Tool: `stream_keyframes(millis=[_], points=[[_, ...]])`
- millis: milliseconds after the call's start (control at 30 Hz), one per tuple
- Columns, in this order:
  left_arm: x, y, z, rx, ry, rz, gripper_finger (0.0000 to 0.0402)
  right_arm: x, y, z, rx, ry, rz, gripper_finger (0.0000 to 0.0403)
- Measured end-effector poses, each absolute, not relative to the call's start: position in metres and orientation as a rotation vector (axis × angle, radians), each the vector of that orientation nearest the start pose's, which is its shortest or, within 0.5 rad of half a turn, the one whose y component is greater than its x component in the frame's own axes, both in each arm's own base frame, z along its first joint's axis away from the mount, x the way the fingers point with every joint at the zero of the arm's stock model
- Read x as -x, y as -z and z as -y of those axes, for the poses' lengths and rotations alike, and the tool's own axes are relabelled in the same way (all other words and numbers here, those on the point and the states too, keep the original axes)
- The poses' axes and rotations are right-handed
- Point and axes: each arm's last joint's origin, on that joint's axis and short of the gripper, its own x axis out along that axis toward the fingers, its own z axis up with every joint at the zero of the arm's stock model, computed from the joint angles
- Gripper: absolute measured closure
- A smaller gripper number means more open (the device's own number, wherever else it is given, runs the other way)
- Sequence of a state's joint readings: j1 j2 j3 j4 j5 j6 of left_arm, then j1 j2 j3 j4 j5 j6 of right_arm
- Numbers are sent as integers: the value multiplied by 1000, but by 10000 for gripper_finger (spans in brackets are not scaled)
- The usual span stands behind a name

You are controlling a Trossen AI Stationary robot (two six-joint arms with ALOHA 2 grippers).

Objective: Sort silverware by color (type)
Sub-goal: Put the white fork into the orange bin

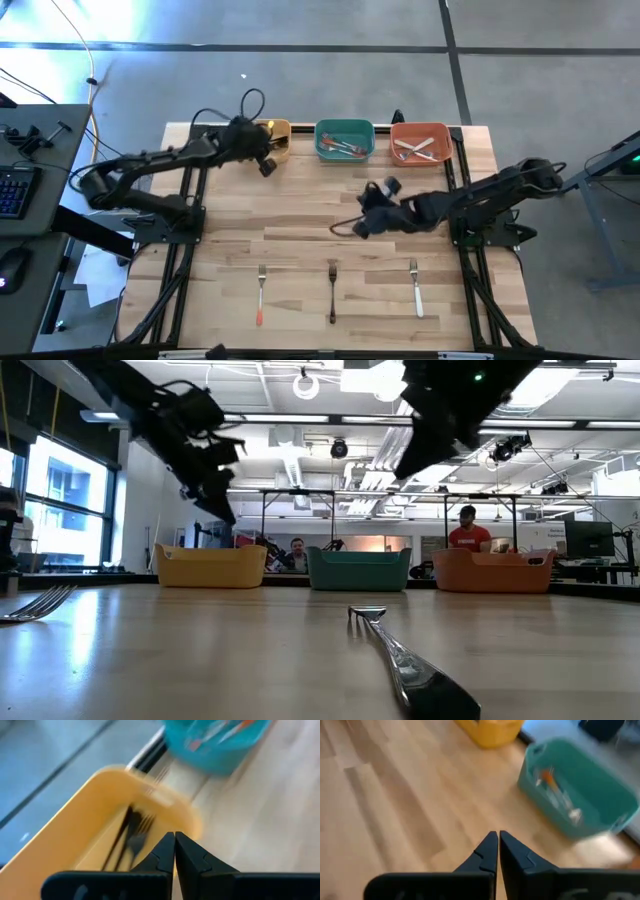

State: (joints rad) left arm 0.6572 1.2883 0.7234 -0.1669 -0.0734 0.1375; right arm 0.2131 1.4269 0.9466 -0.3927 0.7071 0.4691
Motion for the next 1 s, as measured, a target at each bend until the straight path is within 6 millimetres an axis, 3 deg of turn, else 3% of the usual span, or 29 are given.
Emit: stream_keyframes(millis=[200, 467, 700, 867, 1000], points=[[-193, -211, -123, 101, -573, -461, 401, -261, -224, -71, -297, 627, -779, 403], [-184, -193, -90, 124, -375, -125, 401, -225, -211, -106, -692, 658, -1111, 402], [-182, -190, -88, 128, -371, -104, 401, -208, -203, -138, -880, 699, -1256, 342], [-182, -190, -88, 128, -371, -106, 401, -208, -183, -154, -947, 788, -1376, 285], [-182, -190, -88, 129, -371, -106, 401, -212, -164, -161, -953, 834, -1474, 273]])
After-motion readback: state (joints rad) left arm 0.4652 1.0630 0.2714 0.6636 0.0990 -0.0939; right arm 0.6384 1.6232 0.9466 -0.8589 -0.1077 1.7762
